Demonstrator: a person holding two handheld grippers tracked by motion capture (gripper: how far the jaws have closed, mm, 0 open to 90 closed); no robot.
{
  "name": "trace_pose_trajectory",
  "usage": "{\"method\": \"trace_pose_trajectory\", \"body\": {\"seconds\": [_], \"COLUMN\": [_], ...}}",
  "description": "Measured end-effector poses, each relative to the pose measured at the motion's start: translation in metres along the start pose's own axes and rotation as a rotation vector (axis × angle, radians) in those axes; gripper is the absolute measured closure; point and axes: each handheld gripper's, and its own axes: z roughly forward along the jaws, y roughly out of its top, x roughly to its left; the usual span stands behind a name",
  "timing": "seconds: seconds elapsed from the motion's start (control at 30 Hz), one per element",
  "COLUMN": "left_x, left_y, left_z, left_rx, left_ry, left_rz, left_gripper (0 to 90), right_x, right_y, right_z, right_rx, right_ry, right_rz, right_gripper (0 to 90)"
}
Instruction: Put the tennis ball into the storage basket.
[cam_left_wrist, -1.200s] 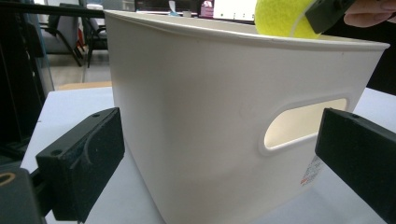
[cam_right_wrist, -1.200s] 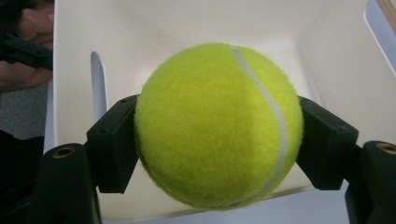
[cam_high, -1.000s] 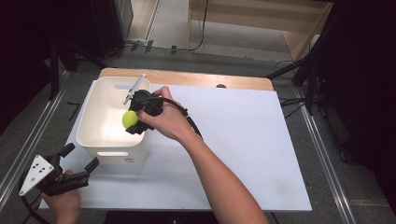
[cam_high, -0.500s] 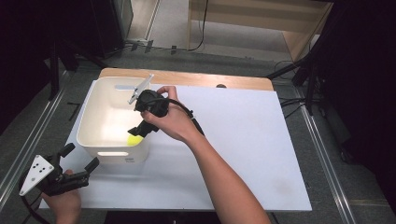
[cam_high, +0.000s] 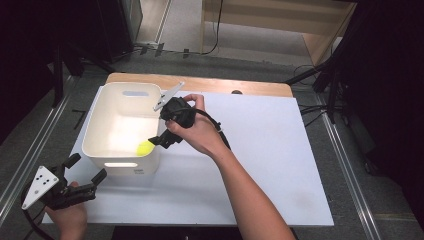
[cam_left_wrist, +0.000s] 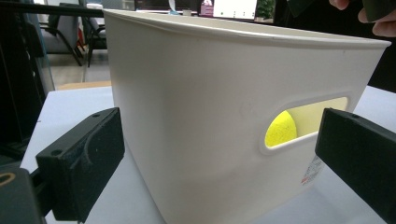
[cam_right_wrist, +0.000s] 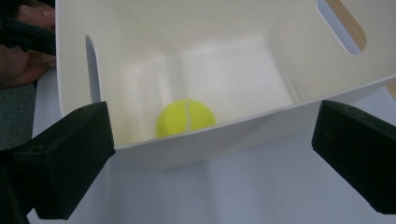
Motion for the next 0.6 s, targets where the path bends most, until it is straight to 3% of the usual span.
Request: {"method": "trace_pose_trajectory", "body": {"seconds": [0.3, 0.6], "left_x": [0.000, 0.000], "left_y": [0.000, 0.000], "left_z": [0.000, 0.000], "left_rx": [0.003, 0.008], "left_ry": [0.000, 0.000], "left_rz": [0.002, 0.007], "left_gripper": [1.4, 1.4], "right_x": [-0.003, -0.008], "right_y": [-0.017, -0.045], "right_z": [-0.013, -0.018], "right_rx": [-0.029, -0.038], "right_ry": [-0.021, -0.042], "right_rz": [0.020, 0.068], "right_gripper": [0.0, 0.0]}}
